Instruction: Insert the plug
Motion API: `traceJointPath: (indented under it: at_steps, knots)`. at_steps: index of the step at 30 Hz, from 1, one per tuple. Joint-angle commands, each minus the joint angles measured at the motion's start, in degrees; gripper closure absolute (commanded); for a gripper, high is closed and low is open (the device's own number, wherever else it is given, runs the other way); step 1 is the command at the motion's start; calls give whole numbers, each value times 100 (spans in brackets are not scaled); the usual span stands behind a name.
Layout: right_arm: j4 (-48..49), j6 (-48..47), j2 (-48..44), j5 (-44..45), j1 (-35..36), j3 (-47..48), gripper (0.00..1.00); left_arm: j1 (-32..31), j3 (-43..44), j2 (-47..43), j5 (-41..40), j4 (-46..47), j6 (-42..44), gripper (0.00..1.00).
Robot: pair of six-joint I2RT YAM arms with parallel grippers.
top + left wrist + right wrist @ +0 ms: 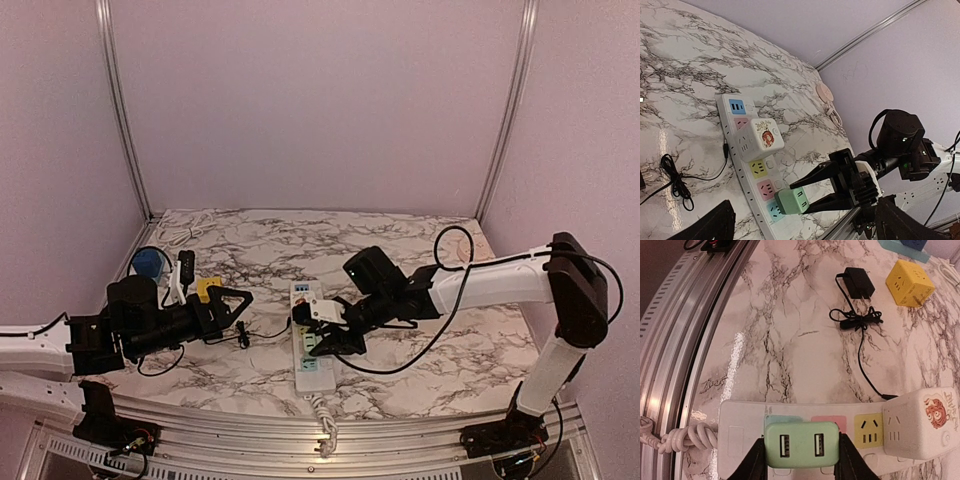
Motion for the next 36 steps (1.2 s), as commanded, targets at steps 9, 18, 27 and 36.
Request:
traceJointPath:
  at_steps: [9,18,27,36]
  knots:
    - [-219,-215,269,151,-214,414,77,29,-176,28,-30,126,-24,1]
    - [-175,-149,428,303,-303,433,78,29,-203,56,-18,155,-64,1]
    - [-258,-191,408,328,-339,398,78,29,-198,153,1,248,-95,1]
    - [-659,-232,768,172,-476,491,80,29,-146,231,39,279,-90,1]
